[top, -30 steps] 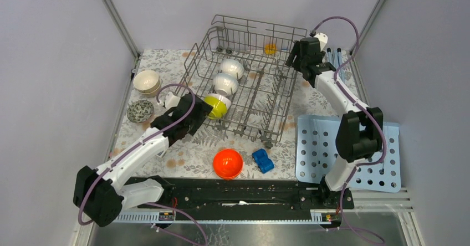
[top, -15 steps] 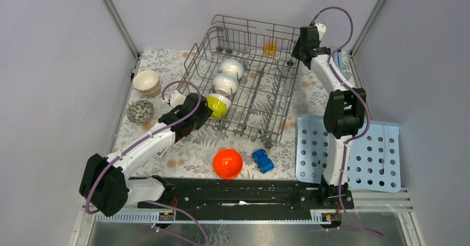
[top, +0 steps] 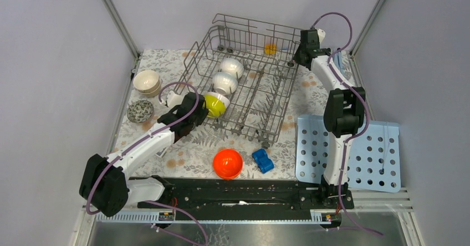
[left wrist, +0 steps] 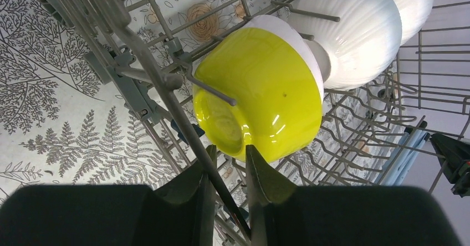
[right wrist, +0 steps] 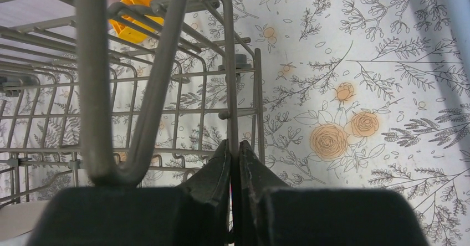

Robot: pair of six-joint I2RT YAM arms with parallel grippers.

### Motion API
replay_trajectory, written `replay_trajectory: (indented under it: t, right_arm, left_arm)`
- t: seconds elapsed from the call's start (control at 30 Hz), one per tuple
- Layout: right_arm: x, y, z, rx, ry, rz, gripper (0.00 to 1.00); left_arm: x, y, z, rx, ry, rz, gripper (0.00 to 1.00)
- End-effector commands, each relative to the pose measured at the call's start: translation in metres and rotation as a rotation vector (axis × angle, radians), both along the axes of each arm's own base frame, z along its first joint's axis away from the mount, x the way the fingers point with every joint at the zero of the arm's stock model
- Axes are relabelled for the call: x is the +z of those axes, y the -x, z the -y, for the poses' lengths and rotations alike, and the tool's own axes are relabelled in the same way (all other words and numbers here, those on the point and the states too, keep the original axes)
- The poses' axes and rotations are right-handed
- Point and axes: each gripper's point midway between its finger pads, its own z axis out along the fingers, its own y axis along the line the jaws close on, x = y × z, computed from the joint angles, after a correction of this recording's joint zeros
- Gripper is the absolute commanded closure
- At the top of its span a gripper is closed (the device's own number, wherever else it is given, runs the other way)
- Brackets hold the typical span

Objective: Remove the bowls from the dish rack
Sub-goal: Adjust the dish rack at the center of the board.

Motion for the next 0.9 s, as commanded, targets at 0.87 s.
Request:
replay_trajectory:
  t: [0.87]
  right_arm:
    - [0.066, 0.074, -0.005, -0.076, -0.25, 0.153, 1.0]
  left_arm:
    - [0.052, -0.038, -0.041, -0.013, -0.283, 0.182, 1.0]
